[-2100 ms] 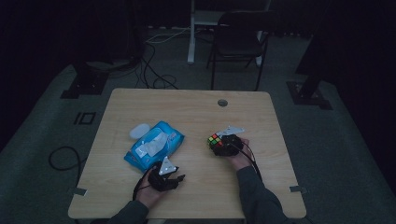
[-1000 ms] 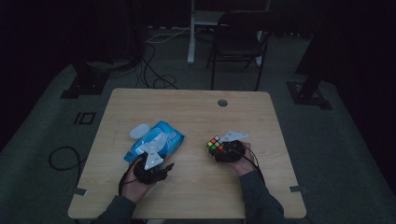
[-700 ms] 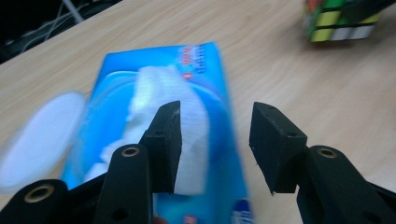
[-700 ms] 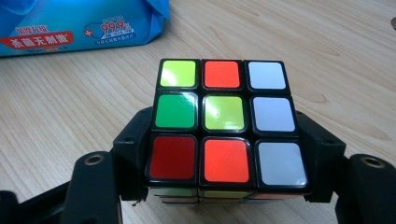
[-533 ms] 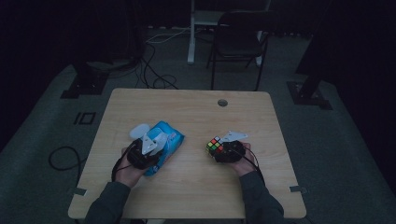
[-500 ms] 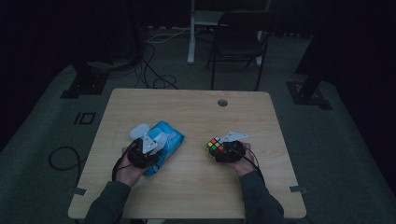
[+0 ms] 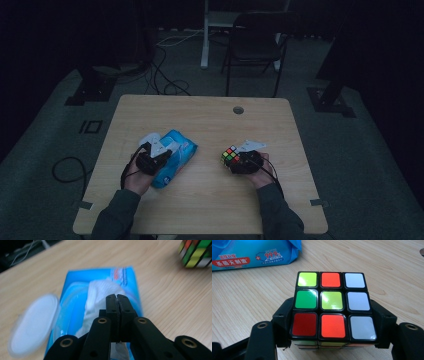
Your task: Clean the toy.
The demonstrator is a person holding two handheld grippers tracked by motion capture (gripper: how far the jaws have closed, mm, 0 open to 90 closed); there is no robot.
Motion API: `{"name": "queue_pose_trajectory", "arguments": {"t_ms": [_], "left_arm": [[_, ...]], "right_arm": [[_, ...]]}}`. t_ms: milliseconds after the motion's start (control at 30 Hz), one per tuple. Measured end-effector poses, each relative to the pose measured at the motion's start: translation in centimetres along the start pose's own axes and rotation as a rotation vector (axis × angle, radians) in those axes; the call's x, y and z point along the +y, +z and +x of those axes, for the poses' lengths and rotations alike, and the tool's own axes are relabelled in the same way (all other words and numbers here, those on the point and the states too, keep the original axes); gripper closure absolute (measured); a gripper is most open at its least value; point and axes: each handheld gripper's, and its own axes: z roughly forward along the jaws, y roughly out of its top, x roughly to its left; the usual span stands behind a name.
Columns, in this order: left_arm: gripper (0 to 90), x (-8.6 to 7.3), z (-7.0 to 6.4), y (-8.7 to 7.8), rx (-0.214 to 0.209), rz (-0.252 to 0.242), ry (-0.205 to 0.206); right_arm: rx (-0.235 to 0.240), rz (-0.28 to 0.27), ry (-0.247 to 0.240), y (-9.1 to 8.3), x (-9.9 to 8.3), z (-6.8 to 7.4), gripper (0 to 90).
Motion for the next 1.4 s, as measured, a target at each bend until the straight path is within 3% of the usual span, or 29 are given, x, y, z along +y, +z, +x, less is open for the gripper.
{"name": "queue_pose_trajectory", "arguments": {"t_ms": [133,233,300,367,400,533,700,900,1033,1133,1267,1400], "left_arm": [[89.9,1.6,-0.7,-1.1,-0.035,-0.069,0.008],[89.9,2.4,-1.5,-1.7,-0.085,-0.111,0.018],[89.8,2.6,-2.1,-1.8,-0.126,-0.120,0.031],[88.9,2.6,-2.6,-1.4,-0.128,-0.108,0.053],[86.3,2.4,-2.5,-1.1,-0.135,-0.105,0.039],[59.9,1.6,-1.4,-0.7,-0.134,-0.104,-0.017],[54.8,0.3,0.3,-1.7,-0.087,-0.103,-0.049],[50.5,-0.9,1.9,-3.1,-0.143,-0.155,-0.105],[49.2,-0.7,2.1,-4.2,-0.171,-0.204,-0.112],[48.8,-0.3,2.0,-4.8,-0.171,-0.221,-0.092],[49.3,0.0,2.1,-4.5,-0.142,-0.196,-0.081],[49.6,-0.7,2.6,-2.5,-0.103,-0.091,-0.076]], "right_arm": [[0.001,0.002,-0.008,0.1,0.0,0.1,33.8],[0.002,-0.002,-0.006,0.0,0.0,0.1,33.8],[0.002,-0.003,-0.007,0.0,0.0,0.1,33.8],[0.003,-0.003,-0.007,0.0,0.0,0.1,33.8],[0.004,-0.003,-0.009,0.0,0.0,0.1,33.8],[0.005,-0.004,-0.014,0.0,0.0,0.2,33.8],[0.005,-0.006,-0.004,-0.1,0.0,0.1,33.8],[0.007,-0.004,-0.012,0.0,0.0,0.3,33.8],[0.008,0.000,-0.013,0.1,0.0,0.2,33.8],[0.008,-0.002,-0.012,0.1,0.0,0.2,33.8],[0.008,-0.007,-0.014,0.0,0.0,0.2,33.8],[0.011,-0.007,-0.017,0.0,0.1,0.3,33.8]]}}
